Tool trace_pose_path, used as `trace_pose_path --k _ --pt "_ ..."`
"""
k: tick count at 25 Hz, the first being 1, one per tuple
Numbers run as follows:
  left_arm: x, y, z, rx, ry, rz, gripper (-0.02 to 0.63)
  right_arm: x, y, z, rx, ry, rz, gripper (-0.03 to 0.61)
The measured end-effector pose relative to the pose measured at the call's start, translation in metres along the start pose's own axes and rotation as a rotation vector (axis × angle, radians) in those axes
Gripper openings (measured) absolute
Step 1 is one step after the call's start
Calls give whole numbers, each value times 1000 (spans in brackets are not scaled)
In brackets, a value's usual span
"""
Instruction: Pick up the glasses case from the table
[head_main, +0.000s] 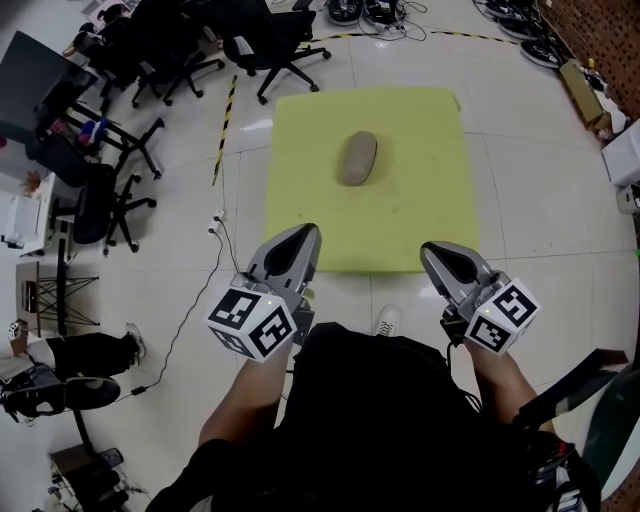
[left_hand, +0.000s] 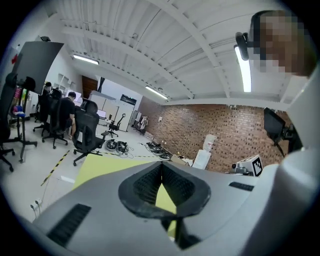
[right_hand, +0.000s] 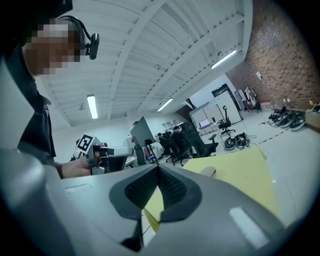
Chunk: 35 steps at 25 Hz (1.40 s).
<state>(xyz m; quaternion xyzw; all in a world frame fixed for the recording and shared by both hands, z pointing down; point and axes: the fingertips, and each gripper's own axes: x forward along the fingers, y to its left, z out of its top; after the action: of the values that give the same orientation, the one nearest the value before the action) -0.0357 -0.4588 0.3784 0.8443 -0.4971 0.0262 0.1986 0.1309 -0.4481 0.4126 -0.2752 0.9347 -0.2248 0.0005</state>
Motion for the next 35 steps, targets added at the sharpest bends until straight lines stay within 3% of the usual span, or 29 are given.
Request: trace_pose_path --k 12,18,26,35 --pt "-5 17 -9 32 41 103 7 26 -17 -19 53 38 82 2" --pt "8 30 -7 -1 43 80 8 32 -24 -14 59 29 52 2" --pt "38 34 6 28 46 32 7 37 -41 -6 62 27 5 2" --pt "61 69 11 20 72 -15 8 70 -52 1 68 28 -44 2"
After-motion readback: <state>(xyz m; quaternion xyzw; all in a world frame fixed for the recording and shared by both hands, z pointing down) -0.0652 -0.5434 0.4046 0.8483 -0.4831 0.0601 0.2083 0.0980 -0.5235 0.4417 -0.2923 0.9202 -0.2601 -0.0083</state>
